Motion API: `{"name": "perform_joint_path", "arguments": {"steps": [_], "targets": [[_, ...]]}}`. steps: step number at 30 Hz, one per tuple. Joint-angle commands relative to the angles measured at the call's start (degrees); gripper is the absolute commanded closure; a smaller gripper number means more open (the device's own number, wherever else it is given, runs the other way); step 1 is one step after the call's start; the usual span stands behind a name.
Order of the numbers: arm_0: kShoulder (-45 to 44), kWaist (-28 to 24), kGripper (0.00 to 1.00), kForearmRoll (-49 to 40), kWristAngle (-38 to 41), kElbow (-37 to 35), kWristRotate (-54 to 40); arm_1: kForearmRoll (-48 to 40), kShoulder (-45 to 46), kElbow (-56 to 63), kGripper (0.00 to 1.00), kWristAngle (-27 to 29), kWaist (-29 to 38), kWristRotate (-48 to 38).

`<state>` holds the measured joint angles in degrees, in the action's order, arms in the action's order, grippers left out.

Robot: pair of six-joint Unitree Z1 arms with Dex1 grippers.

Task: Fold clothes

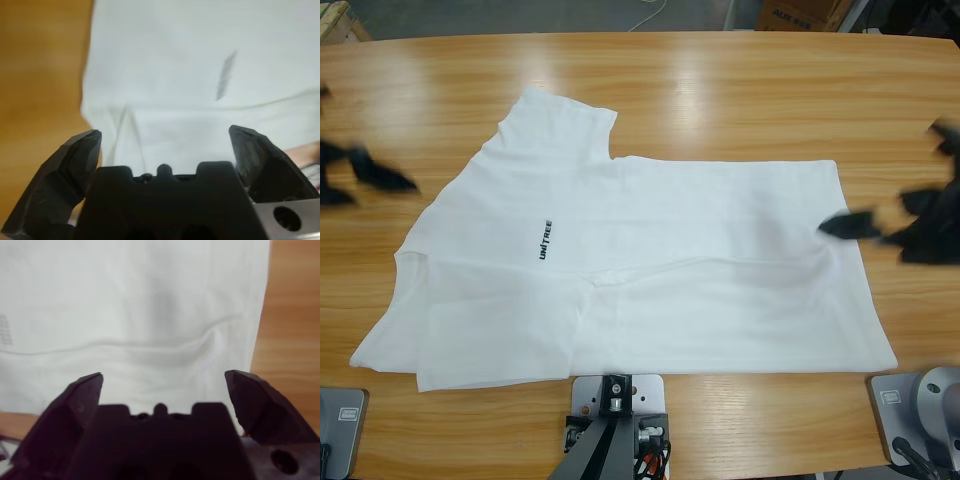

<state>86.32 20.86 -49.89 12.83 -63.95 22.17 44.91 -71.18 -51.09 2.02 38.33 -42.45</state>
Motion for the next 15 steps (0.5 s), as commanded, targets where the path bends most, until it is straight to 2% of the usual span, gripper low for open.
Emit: {"name": "perform_joint_path", "arguments": {"steps": [1,3,6,10,15], "targets": [[20.7,-12.6,0.0,-4.1,11.0,-19.5,-21.5,0.6,-10.5,-6.6,0.0,-12.9,-24.6,26.1],[25.7,-15.2,0.0,-5.6,14.8,-25.0,-23.3,-0.2,-14.9,-8.1,0.0,-16.3,-28.5,27.3],[34.5,-16.8,0.0,-12.2,18.7,-37.2,-24.8,-2.8,-21.0,-10.4,0.0,-21.6,-34.3,28.7],[45.2,-16.7,0.0,-20.0,19.5,-52.8,-24.6,-3.6,-27.5,-14.2,0.0,-22.6,-38.4,29.5],[55.4,-13.7,0.0,-23.8,19.4,-63.0,-24.7,-6.1,-32.6,-15.3,0.0,-22.4,-39.0,29.5]]}}
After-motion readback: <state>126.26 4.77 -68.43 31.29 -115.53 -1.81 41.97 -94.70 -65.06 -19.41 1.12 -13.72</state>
